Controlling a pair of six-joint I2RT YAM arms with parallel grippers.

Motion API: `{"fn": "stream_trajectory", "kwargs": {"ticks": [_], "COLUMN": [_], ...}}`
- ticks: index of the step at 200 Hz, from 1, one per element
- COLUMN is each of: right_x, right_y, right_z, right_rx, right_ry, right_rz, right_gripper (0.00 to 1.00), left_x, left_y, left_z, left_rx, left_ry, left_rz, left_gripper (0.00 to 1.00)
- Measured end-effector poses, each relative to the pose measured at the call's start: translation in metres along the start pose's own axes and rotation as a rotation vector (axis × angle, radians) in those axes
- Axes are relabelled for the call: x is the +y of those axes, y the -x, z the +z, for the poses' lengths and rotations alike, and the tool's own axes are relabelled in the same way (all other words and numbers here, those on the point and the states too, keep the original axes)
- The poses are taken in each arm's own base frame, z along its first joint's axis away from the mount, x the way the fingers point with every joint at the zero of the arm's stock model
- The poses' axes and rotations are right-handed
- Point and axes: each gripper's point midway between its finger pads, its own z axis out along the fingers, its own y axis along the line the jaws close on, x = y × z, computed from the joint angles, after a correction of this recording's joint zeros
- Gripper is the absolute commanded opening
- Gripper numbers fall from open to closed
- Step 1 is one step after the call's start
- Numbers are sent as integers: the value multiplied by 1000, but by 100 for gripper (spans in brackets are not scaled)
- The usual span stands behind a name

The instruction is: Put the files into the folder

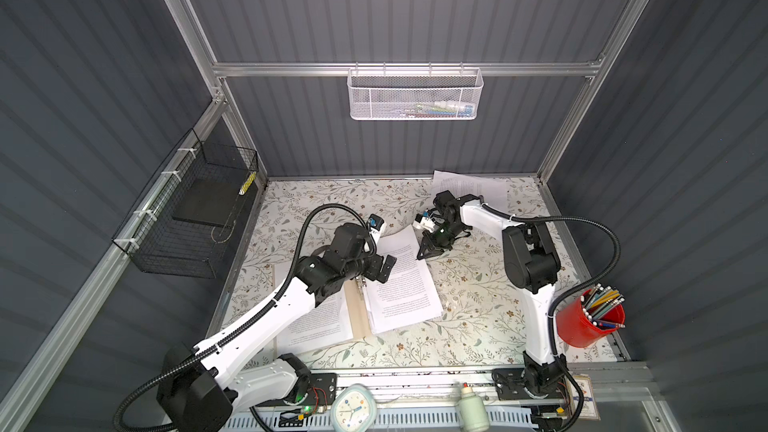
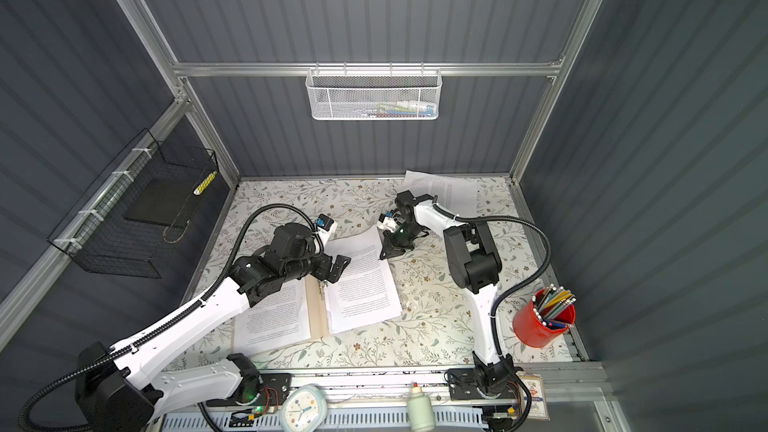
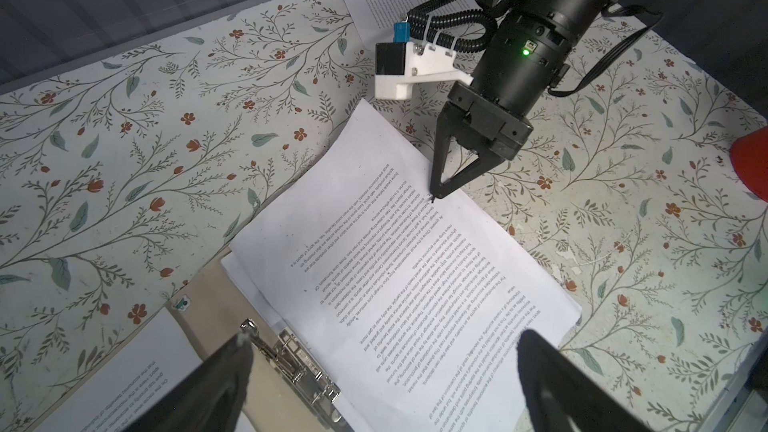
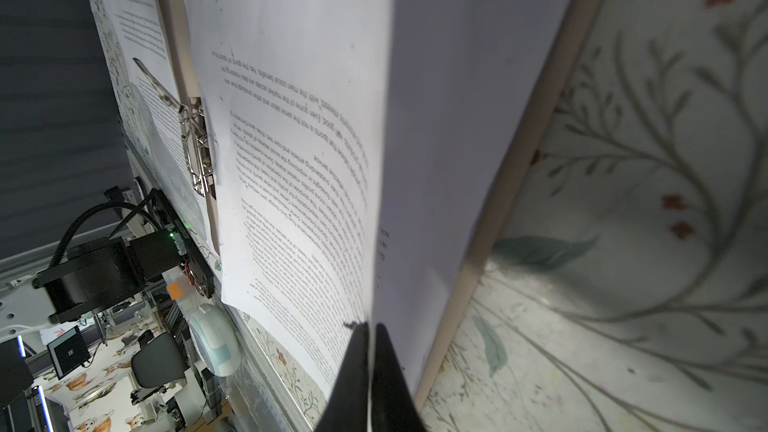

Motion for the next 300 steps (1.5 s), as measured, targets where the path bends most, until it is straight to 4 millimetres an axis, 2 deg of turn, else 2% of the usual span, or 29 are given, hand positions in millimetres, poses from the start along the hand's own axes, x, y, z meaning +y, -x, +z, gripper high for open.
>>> {"fn": "stream_trajectory", "kwargs": {"ticks": [126, 148, 185, 212, 236, 242, 245, 247, 272, 280, 300], "right_x": [6, 7, 6, -1, -10, -12, -13, -15, -38, -51, -98], "right_y": [-3, -2, 1, -1, -5, -3, -3, -2, 13, 18, 33], "right_z": [14, 14, 15, 13, -7, -16, -20, -24, -72, -88, -129], "right_rx": [24, 24, 10, -12, -64, -90, -102, -114, -255, -298, -405], "right_ry": [16, 17, 18, 0, -49, -66, -73, -81, -162, -193, -301], "right_rz": [9, 18, 25, 50, 89, 103, 103, 118, 179, 218, 347], "right_gripper": [14, 23, 48, 64, 80, 87, 96, 98, 99, 99, 99], "left_x": [-1, -1, -1, -1, -1, -1, -1, -1, -1, -2, -2], "left_y": [-1, -1, -1, -1, -1, -1, -1, -1, -1, -1, -2], "left_z": [0, 0, 0, 0, 0, 0, 0, 0, 0, 0, 0], "left_rx": [2, 2, 2, 2, 3, 3, 3, 3, 6, 6, 7], "left_ry": [-4, -7, -7, -7, -7, -7, -7, -7, -9, -10, -10], "left_rz": [0, 0, 0, 0, 0, 0, -1, -1, -4, -5, -12], "left_gripper": [100, 100, 100, 100, 100, 100, 100, 100, 100, 100, 100]}}
